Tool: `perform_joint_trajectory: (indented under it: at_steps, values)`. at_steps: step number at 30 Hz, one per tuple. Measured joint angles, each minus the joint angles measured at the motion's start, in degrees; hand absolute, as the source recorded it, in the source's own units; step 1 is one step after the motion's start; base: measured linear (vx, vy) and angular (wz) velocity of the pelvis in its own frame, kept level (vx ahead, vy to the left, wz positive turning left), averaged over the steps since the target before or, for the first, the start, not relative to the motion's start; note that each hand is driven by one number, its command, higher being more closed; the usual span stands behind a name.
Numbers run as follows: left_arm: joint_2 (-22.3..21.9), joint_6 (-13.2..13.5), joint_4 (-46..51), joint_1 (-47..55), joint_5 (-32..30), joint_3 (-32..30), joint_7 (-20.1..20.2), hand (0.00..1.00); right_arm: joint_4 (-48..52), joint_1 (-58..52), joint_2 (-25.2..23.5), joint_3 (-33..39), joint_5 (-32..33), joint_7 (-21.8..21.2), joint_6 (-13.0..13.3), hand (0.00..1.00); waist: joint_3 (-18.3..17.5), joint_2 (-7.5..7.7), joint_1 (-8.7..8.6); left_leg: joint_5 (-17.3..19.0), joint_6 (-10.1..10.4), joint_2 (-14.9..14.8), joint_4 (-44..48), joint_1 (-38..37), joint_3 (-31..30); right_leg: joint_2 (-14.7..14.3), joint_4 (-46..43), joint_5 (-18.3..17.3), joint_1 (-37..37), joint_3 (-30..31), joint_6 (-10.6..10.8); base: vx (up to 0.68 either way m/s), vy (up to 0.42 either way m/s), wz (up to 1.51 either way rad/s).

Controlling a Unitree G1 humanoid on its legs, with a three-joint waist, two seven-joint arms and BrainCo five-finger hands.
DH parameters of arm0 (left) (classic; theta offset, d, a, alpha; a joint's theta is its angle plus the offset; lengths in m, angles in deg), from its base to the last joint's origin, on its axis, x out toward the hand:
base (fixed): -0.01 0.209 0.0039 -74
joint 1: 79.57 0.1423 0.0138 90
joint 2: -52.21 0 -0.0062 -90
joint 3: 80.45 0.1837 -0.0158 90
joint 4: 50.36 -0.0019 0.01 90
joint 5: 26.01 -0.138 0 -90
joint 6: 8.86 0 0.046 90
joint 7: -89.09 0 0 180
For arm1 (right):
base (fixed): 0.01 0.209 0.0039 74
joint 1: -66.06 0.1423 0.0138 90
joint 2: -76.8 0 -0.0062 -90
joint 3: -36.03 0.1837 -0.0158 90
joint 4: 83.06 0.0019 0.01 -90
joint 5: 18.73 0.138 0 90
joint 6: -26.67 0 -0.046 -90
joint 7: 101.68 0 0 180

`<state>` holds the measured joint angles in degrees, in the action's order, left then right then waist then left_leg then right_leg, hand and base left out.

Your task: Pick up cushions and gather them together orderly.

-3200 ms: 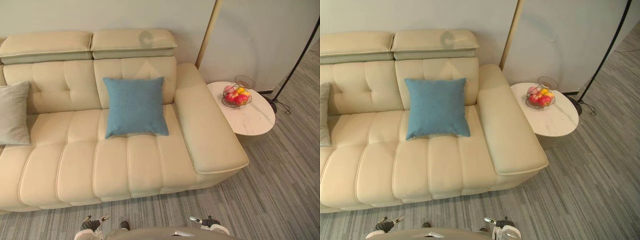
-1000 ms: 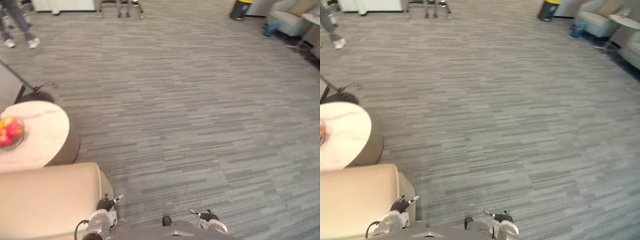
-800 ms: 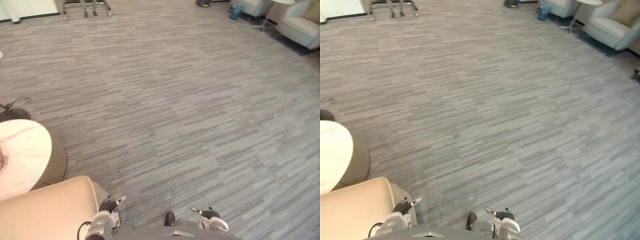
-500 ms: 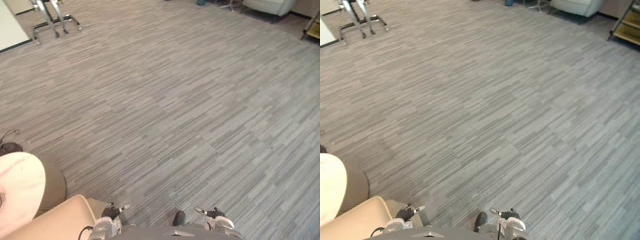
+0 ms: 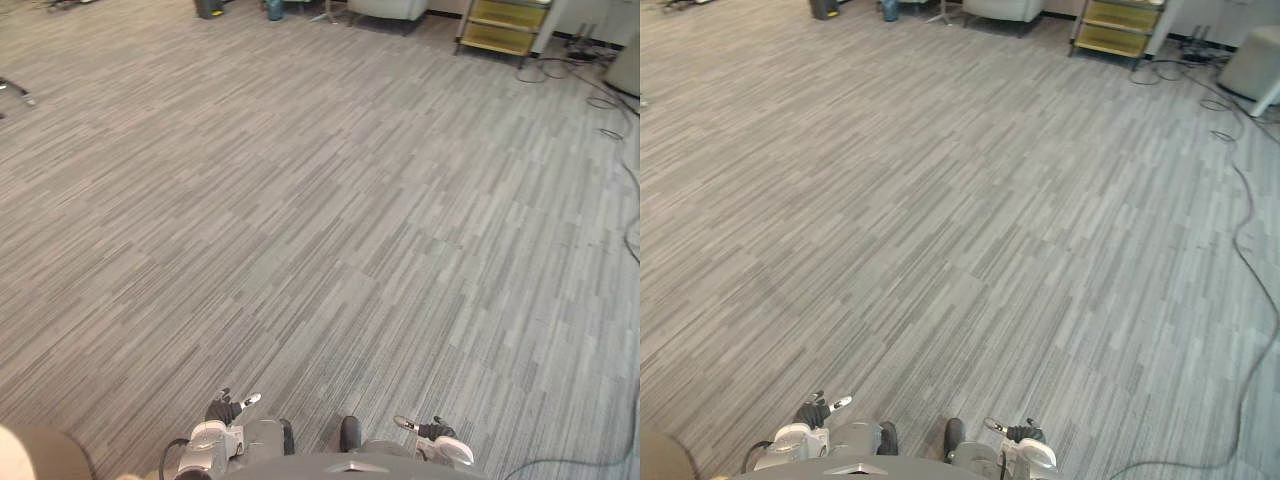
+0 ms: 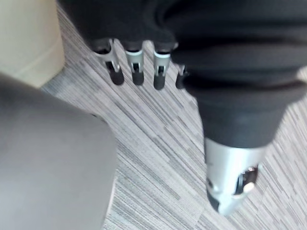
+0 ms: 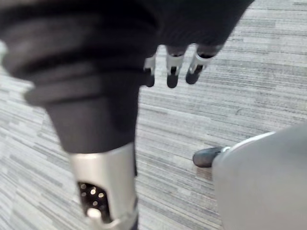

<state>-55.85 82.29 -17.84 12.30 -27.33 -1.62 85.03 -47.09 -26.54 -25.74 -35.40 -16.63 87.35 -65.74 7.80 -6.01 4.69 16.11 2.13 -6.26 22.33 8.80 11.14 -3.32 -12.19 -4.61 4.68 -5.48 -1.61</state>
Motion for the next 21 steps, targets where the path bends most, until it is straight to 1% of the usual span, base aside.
perform_joint_trajectory:
  at_steps: [1, 2, 3, 4, 5, 6, 7, 8, 9, 10, 11, 12, 13, 14, 15, 16, 17, 18, 19, 20, 21]
  values:
    - [0.0, 0.0, 0.0, 0.0, 0.0, 0.0, 0.0, 0.0, 0.0, 0.0, -0.1, 0.0, 0.0, 0.0, 0.0, 0.0, 0.0, 0.14, -0.03, 0.0, 0.0, 0.0, -0.1, 0.0, 0.2, 0.2, -1.0, -0.4, 0.2, 0.0, 0.0, 0.26, 0.147, -0.47]
    - [0.9, 0.0, 0.6, 0.0, 0.0, -0.1, 0.0, 0.0, -0.4, 0.0, -1.0, 0.1, 0.3, 0.3, -0.1, 0.0, 0.1, 2.08, -0.02, 0.0, 0.0, 1.5, -1.1, -1.3, 1.7, 1.7, -4.1, -4.4, -0.4, 0.6, 0.9, 0.29, 0.13, -0.23]
    - [1.3, 0.0, 0.7, 0.1, 0.1, -0.1, 0.0, 0.0, -0.7, 0.0, -1.7, 0.1, 0.3, 0.2, -0.2, 0.0, -0.5, 3.65, 0.39, 0.2, -0.6, 2.8, -1.4, -1.7, 2.8, 2.7, -2.7, -6.8, -1.1, 1.9, 1.8, 0.28, 0.116, -0.32]
    - [1.2, -0.1, 0.7, 0.2, 0.1, -0.1, 0.0, 0.0, -0.7, 0.0, -1.8, 0.0, 0.3, 0.2, -0.2, 0.0, -0.7, 3.55, 0.44, 0.5, -1.0, 2.9, -1.4, -2.0, 3.1, 2.8, -2.6, -6.8, -1.1, 2.3, 1.9, 0.25, 0.129, -0.45]
    - [1.1, -0.1, 0.6, 0.7, 0.1, -0.2, 0.0, 0.0, -0.5, -0.2, -1.8, 0.1, 0.3, 0.2, 0.0, 0.0, -1.5, 3.07, 0.23, 0.7, -1.4, 3.4, -1.5, -2.4, 3.7, 2.9, -2.3, -7.2, -0.9, 3.7, 2.5, 0.22, 0.158, -0.42]
    - [1.2, -0.1, 0.6, 0.9, 0.1, -0.3, 0.0, 0.0, -0.5, -0.2, -1.8, 0.1, 0.3, 0.2, 0.0, 0.0, -1.7, 2.91, 0.06, 0.9, -2.1, 3.7, -1.8, -2.9, 4.5, 3.1, -2.6, -7.7, -0.9, 4.7, 3.1, 0.24, 0.169, -0.59]
    - [1.1, -0.1, 0.6, 1.0, 0.1, -0.4, 0.0, 0.0, -0.5, -0.2, -1.8, 0.3, 0.3, 0.1, 0.2, 0.0, -2.0, 2.92, 0.43, 0.9, -2.8, 4.5, -2.9, -4.4, 5.5, 3.7, -4.0, -8.8, -0.6, 6.3, 4.0, 0.3, 0.155, -0.58]
    - [1.2, -0.1, 0.6, 1.0, 0.1, -0.4, 0.0, 0.0, -0.4, -0.2, -2.0, 0.6, 0.3, 0.0, 0.2, 0.0, -2.0, 3.05, 0.62, 0.8, -2.8, 4.8, -3.7, -5.6, 6.5, 4.1, -6.1, -9.7, -0.1, 6.9, 4.7, 0.25, 0.109, -0.7]
    - [1.0, -0.4, 0.5, 1.3, 0.1, -0.2, 0.1, 0.0, 0.1, -0.2, -2.1, 0.7, 0.3, -0.1, 0.2, 0.0, -2.1, 3.24, 0.33, 0.8, -2.8, 5.4, -4.6, -7.5, 7.3, 4.8, -12.5, -10.8, 2.5, 6.9, 6.4, 0.36, 0.135, -0.65]
    - [1.3, -0.6, 0.5, 1.5, 0.1, 0.1, 0.3, 0.0, 1.3, -0.4, -2.4, 0.7, 0.3, -0.2, 0.2, 0.0, -2.2, 3.38, 0.03, 0.8, -2.8, 5.7, -4.5, -9.2, 7.4, 5.5, -20.9, -10.6, 5.3, 5.7, 7.5, 0.29, 0.087, -0.57]
    - [1.7, -0.6, 0.5, 1.7, 0.1, 0.1, 0.4, 0.0, 1.6, -0.5, -2.5, 0.7, 0.3, -0.2, 0.3, 0.0, -2.2, 3.41, -0.18, 0.8, -2.8, 5.7, -4.4, -10.1, 7.4, 5.9, -24.8, -9.8, 6.7, 4.9, 8.7, 0.35, 0.077, -0.45]
    - [1.5, -0.8, 0.5, 1.6, 0.1, 0.7, 0.5, 0.0, 1.8, -0.5, -2.4, 0.8, 0.3, -0.3, 0.6, 0.0, -2.1, 3.38, -0.59, 0.9, -3.0, 5.6, -4.6, -12.3, 6.6, 6.9, -33.1, -7.8, 9.8, 2.6, 9.5, 0.33, 0.008, -0.29]
    - [1.9, -0.9, 0.5, 1.4, 0.1, 1.3, 0.5, 0.0, 1.8, -0.5, -2.5, 0.9, 0.3, -0.3, 0.7, 0.0, -2.0, 3.28, -1.26, 1.3, -3.7, 5.6, -4.8, -14.2, 5.4, 8.0, -38.8, -9.7, 12.2, -0.3, 8.1, 0.34, -0.014, -0.23]
    - [2.1, -1.0, 0.4, 1.1, 0.1, 1.3, 0.5, 0.0, 1.8, -0.4, -2.4, 1.0, 0.3, -0.3, 0.7, 0.0, -1.9, 3.86, -1.44, 1.6, -4.2, 5.5, -5.0, -15.5, 4.6, 8.8, -41.6, -11.6, 13.9, -2.5, 6.3, 0.38, -0.07, -0.19]
    - [2.2, -1.1, 0.0, 0.8, 0.1, 1.2, 0.5, 0.0, 1.8, 0.0, -2.5, 1.4, 0.3, -0.3, 0.7, 0.0, -1.5, 4.33, -1.47, 1.6, -4.3, 5.3, -6.0, -17.5, 4.0, 9.2, -43.0, -13.4, 15.6, -4.8, 3.6, 0.32, -0.081, -0.21]
    - [2.1, -1.1, -0.2, 0.6, 0.1, 1.2, 0.5, 0.0, 1.8, 0.1, -2.5, 1.5, 0.3, -0.3, 0.7, 0.0, -1.4, 4.44, -1.61, 1.6, -4.3, 4.9, -6.7, -18.8, 3.9, 9.2, -42.7, -14.5, 17.1, -6.6, 2.1, 0.41, -0.127, -0.21]
    - [1.9, -1.1, -0.9, 0.3, 0.1, 1.2, 0.5, 0.0, 2.0, 0.0, -2.7, 1.9, 0.3, -0.3, 0.9, 0.0, -1.4, 4.43, -2.2, 1.6, -4.3, 3.9, -7.6, -20.3, 3.8, 9.2, -40.0, -15.0, 19.3, -9.9, 1.5, 0.43, -0.161, -0.1]
    - [1.8, -1.1, -1.4, 0.0, 0.0, 1.2, 0.5, 0.0, 2.6, 0.4, -3.0, 2.3, 0.4, -0.3, 1.0, 0.0, -1.3, 4.57, -2.73, 1.7, -4.2, 3.4, -8.1, -21.6, 3.8, 9.0, -34.2, -14.1, 20.9, -11.9, 1.3, 0.44, -0.178, -0.03]
    - [1.8, -1.1, -1.8, 0.0, 0.0, 1.3, 0.6, 0.0, 3.0, 0.6, -3.0, 2.4, 0.4, -0.3, 1.0, 0.0, -1.3, 4.69, -2.96, 1.7, -4.1, 3.3, -8.6, -22.3, 3.8, 8.9, -30.1, -12.6, 21.5, -12.5, 1.3, 0.48, -0.204, 0.01]
    - [2.2, -1.1, -1.9, 0.1, 0.0, 1.3, 0.6, 0.0, 3.0, 0.0, -3.1, 2.3, 0.4, -0.2, 0.9, 0.0, -1.2, 5.57, -3.28, 2.0, -2.9, 4.2, -9.3, -23.9, 3.5, 9.0, -17.6, -5.0, 21.0, -12.2, 1.3, 0.52, -0.193, -0.14]
    - [2.1, -1.2, -3.1, -0.3, 0.0, 1.2, 0.5, 0.0, 2.3, 1.0, -2.6, 2.5, 0.9, -0.3, 1.0, 0.0, -1.0, 3.62, -2.93, 2.7, -0.9, 3.1, -9.3, -24.8, 2.7, 7.4, -16.4, 1.2, 20.0, -12.9, -3.4, 0.6, -0.202, -0.22]
